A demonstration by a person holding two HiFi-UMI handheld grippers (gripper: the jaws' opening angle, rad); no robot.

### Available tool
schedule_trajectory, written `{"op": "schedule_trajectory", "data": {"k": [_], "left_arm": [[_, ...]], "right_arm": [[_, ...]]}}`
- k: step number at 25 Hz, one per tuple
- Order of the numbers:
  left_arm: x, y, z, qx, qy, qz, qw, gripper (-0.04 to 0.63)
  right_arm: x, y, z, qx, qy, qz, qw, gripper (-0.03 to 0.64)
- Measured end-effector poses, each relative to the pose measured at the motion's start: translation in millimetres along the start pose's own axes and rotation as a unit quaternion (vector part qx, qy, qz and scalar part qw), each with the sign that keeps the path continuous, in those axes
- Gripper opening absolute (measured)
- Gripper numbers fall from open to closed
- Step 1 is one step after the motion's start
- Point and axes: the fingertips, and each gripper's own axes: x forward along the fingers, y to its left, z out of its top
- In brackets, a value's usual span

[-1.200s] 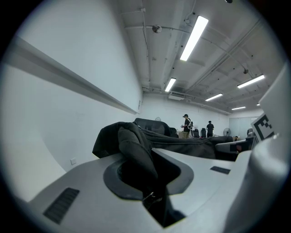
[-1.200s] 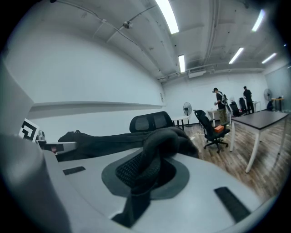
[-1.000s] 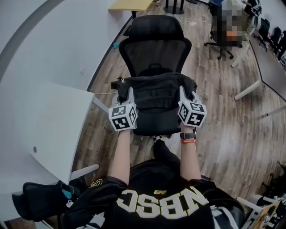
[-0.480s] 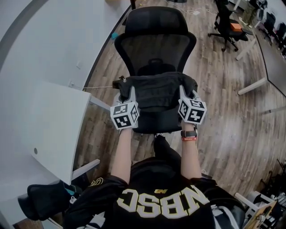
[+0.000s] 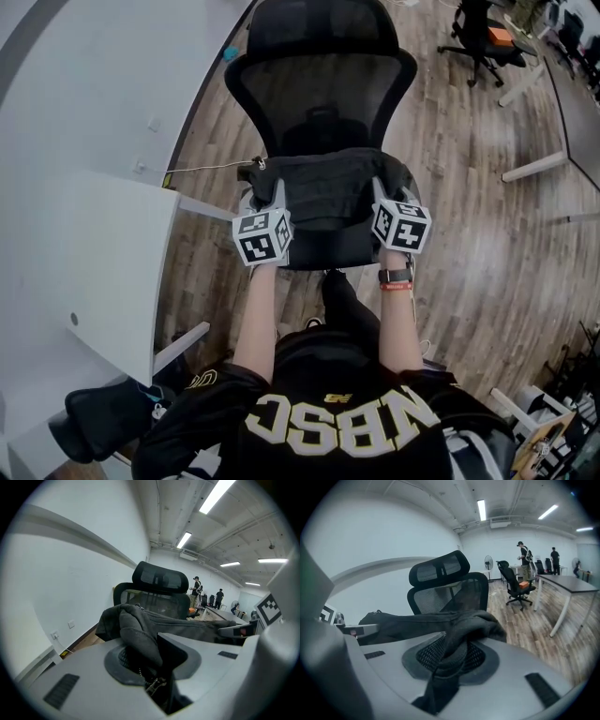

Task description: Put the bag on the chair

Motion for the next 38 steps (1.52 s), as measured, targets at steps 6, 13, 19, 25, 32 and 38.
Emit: {"op": "schedule_trajectory", "data": {"k": [6, 13, 19, 25, 32, 38], "left_arm": [[25, 5, -24, -0.006, 0.028, 0.003, 0.9996, 0.091], [57, 13, -57, -0.013, 0.069, 0.012, 0.9974, 0.098], [89, 25, -90, -0.022, 0.105, 0.017, 0.9941, 0.101], [119, 33, -130, -0.03, 0.147, 0.027, 0.9882, 0.103], [159, 52, -179, -0.049, 0.196, 0.049, 0.9781, 0.107], [197, 67, -213, -0.061, 0.225, 0.066, 0.9701, 0.118]], "right_arm": [[27, -12, -18, 0.008, 0.027, -0.004, 1.0, 0.078], [58, -25, -41, 0.025, 0.063, -0.007, 0.998, 0.083], [94, -36, -65, 0.033, 0.094, -0.013, 0.995, 0.086], [129, -49, -102, 0.049, 0.139, -0.008, 0.989, 0.098], [174, -59, -137, 0.035, 0.195, -0.001, 0.98, 0.109], [217, -71, -157, 0.025, 0.234, 0.008, 0.972, 0.12]]}}
